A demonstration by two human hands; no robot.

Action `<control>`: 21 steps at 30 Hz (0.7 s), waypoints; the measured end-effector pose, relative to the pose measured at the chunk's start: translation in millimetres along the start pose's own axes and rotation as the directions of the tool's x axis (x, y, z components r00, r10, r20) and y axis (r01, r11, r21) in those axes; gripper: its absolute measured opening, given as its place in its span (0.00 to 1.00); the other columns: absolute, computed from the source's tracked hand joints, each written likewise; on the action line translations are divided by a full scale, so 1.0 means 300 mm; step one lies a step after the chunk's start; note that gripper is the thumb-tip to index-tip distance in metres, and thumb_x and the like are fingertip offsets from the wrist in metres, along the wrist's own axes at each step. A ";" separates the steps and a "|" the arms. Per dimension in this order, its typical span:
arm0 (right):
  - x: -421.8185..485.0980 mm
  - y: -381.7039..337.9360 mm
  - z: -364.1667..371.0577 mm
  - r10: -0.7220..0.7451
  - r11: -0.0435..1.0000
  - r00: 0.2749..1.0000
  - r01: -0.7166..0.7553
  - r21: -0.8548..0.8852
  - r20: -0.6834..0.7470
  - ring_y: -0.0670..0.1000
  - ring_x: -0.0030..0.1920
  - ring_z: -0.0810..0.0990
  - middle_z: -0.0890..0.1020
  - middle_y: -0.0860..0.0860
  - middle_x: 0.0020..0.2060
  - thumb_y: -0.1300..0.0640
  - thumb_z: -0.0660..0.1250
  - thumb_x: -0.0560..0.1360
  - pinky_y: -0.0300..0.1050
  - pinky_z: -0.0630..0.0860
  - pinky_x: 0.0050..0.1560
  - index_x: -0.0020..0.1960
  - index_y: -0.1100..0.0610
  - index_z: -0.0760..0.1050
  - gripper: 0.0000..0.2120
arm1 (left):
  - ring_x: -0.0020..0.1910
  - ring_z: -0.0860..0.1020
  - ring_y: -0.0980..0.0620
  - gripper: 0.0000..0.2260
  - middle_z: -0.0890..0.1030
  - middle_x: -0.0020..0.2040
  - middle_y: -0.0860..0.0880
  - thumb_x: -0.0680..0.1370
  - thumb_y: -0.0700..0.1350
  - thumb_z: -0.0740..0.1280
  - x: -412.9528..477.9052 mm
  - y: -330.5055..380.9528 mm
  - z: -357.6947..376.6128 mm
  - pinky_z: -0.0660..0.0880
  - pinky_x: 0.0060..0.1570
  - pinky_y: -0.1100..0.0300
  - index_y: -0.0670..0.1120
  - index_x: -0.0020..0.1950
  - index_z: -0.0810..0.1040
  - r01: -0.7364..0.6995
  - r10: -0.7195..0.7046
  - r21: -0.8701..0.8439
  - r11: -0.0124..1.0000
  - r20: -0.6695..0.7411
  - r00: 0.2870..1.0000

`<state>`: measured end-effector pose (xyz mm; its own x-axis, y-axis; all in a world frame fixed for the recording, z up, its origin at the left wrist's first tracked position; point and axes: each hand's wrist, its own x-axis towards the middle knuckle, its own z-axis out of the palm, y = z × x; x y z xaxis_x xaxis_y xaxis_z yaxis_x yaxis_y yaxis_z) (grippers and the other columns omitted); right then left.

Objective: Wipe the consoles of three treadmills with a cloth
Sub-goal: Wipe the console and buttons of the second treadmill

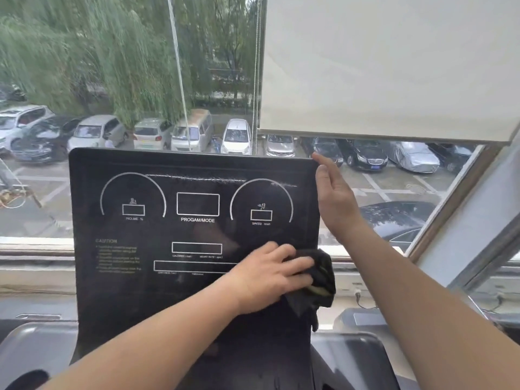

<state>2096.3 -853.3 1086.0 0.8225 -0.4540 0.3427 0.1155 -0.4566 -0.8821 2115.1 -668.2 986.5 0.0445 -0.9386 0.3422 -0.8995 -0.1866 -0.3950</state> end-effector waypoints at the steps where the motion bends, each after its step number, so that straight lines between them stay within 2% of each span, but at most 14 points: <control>1: 0.000 -0.001 0.001 -0.001 1.000 1.000 0.001 -0.006 0.000 0.43 0.59 0.76 0.78 0.38 0.57 0.40 0.53 0.84 0.52 0.71 0.72 0.72 0.34 0.71 0.18 | 0.57 0.76 0.43 0.21 0.76 0.70 0.52 0.74 0.44 0.57 0.000 -0.037 -0.025 0.73 0.49 0.50 0.55 0.65 0.78 -0.016 0.016 0.032 0.999 -0.007 1.000; 2: -0.002 -0.004 0.000 0.000 1.000 1.000 0.000 -0.007 0.001 0.42 0.61 0.75 0.78 0.37 0.58 0.42 0.53 0.85 0.52 0.70 0.73 0.73 0.35 0.70 0.18 | 0.56 0.76 0.43 0.21 0.77 0.70 0.51 0.74 0.43 0.59 0.004 -0.082 -0.052 0.73 0.49 0.49 0.54 0.64 0.79 0.016 -0.013 0.062 0.998 -0.046 0.999; 4: -0.014 -0.008 -0.008 -0.004 1.000 0.999 0.003 0.015 0.037 0.37 0.66 0.72 0.74 0.36 0.67 0.46 0.53 0.87 0.45 0.65 0.76 0.77 0.37 0.67 0.19 | 0.56 0.76 0.41 0.22 0.78 0.68 0.49 0.71 0.43 0.63 0.013 -0.177 -0.099 0.73 0.48 0.47 0.53 0.64 0.80 0.198 -0.186 0.070 0.978 -0.150 0.971; 6: -0.043 0.018 -0.014 0.037 0.999 0.995 -0.041 0.037 0.098 0.31 0.65 0.70 0.68 0.37 0.72 0.46 0.51 0.88 0.41 0.62 0.73 0.81 0.36 0.59 0.22 | 0.58 0.73 0.40 0.24 0.77 0.70 0.48 0.69 0.44 0.70 0.016 -0.219 -0.116 0.73 0.52 0.45 0.51 0.66 0.80 0.433 -0.424 -0.005 0.902 -0.212 0.881; 7: -0.064 0.045 -0.010 0.080 0.996 0.990 -0.084 0.036 0.117 0.30 0.68 0.67 0.65 0.37 0.75 0.44 0.50 0.88 0.42 0.60 0.75 0.82 0.37 0.55 0.23 | 0.59 0.72 0.40 0.25 0.76 0.71 0.48 0.69 0.45 0.72 0.014 -0.204 -0.105 0.72 0.54 0.45 0.51 0.67 0.80 0.520 -0.516 -0.042 0.853 -0.221 0.828; 8: -0.087 0.075 -0.003 0.135 0.989 0.982 -0.141 0.037 0.131 0.36 0.74 0.65 0.64 0.40 0.79 0.41 0.49 0.87 0.46 0.58 0.78 0.83 0.40 0.55 0.24 | 0.60 0.72 0.41 0.26 0.76 0.71 0.48 0.68 0.46 0.74 0.008 -0.170 -0.085 0.73 0.55 0.45 0.51 0.68 0.80 0.567 -0.565 -0.062 0.821 -0.224 0.794; 9: -0.109 0.109 0.006 0.195 0.979 0.971 -0.201 0.031 0.136 0.44 0.77 0.64 0.66 0.45 0.79 0.39 0.48 0.86 0.52 0.58 0.80 0.81 0.44 0.60 0.25 | 0.59 0.71 0.41 0.27 0.76 0.72 0.48 0.68 0.46 0.74 -0.005 -0.127 -0.057 0.74 0.55 0.45 0.51 0.68 0.79 0.564 -0.566 -0.076 0.823 -0.212 0.797; 11: -0.156 0.166 0.022 0.296 0.954 0.944 -0.300 0.007 0.146 0.55 0.71 0.72 0.76 0.55 0.68 0.39 0.47 0.86 0.55 0.67 0.74 0.68 0.51 0.73 0.24 | 0.59 0.72 0.41 0.26 0.76 0.71 0.49 0.68 0.43 0.69 -0.054 -0.056 -0.003 0.76 0.52 0.46 0.52 0.67 0.80 0.392 -0.398 -0.070 0.917 -0.155 0.904; 13: -0.206 0.211 0.031 0.351 0.935 0.924 -0.356 0.004 0.154 0.54 0.60 0.76 0.79 0.57 0.58 0.45 0.46 0.87 0.49 0.73 0.60 0.56 0.55 0.75 0.21 | 0.59 0.74 0.42 0.25 0.77 0.71 0.50 0.70 0.43 0.61 -0.115 -0.030 0.010 0.76 0.51 0.48 0.53 0.66 0.80 0.115 -0.115 -0.035 0.993 -0.023 0.993; 14: -0.231 0.228 0.033 0.368 0.926 0.915 -0.376 0.022 0.168 0.53 0.59 0.77 0.81 0.55 0.57 0.45 0.47 0.86 0.49 0.74 0.60 0.58 0.54 0.76 0.22 | 0.60 0.75 0.42 0.25 0.76 0.72 0.50 0.71 0.44 0.58 -0.131 -0.044 -0.001 0.76 0.51 0.48 0.54 0.66 0.79 0.014 -0.014 -0.013 1.000 0.039 0.999; 15: -0.252 0.249 0.035 0.393 0.913 0.900 -0.406 0.037 0.191 0.52 0.61 0.78 0.81 0.52 0.59 0.41 0.47 0.85 0.52 0.75 0.64 0.61 0.52 0.77 0.24 | 0.60 0.75 0.42 0.24 0.76 0.72 0.51 0.72 0.44 0.58 -0.136 -0.068 -0.018 0.75 0.51 0.48 0.54 0.67 0.78 -0.033 0.032 0.013 0.999 0.068 0.997; 16: -0.270 0.271 0.038 0.420 0.897 0.881 -0.439 0.045 0.217 0.54 0.63 0.78 0.81 0.51 0.61 0.37 0.47 0.82 0.57 0.74 0.69 0.64 0.51 0.76 0.27 | 0.59 0.76 0.42 0.24 0.76 0.72 0.50 0.72 0.43 0.59 -0.134 -0.095 -0.033 0.75 0.50 0.48 0.54 0.66 0.78 -0.021 0.019 0.044 0.999 0.051 0.999; 18: -0.304 0.306 0.046 0.468 0.871 0.848 -0.490 0.033 0.248 0.58 0.67 0.76 0.80 0.52 0.63 0.37 0.47 0.81 0.63 0.71 0.72 0.65 0.52 0.75 0.27 | 0.57 0.77 0.40 0.22 0.78 0.70 0.48 0.71 0.41 0.67 -0.131 -0.140 -0.050 0.75 0.49 0.46 0.52 0.65 0.80 0.173 -0.169 0.062 0.983 -0.065 0.983; 21: -0.354 0.338 0.057 0.508 0.845 0.822 -0.533 0.038 0.258 0.51 0.75 0.69 0.73 0.45 0.74 0.36 0.48 0.84 0.61 0.64 0.78 0.77 0.47 0.68 0.28 | 0.55 0.76 0.38 0.24 0.78 0.69 0.45 0.70 0.42 0.72 -0.131 -0.116 -0.034 0.76 0.55 0.45 0.49 0.66 0.81 0.516 -0.510 -0.035 0.856 -0.218 0.832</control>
<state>2030.1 -838.3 954.5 0.8783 -0.4080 -0.2492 -0.3201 -0.1147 -0.9404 2140.1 -622.0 995.6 0.4012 -0.6223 0.6722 -0.7622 -0.6338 -0.1319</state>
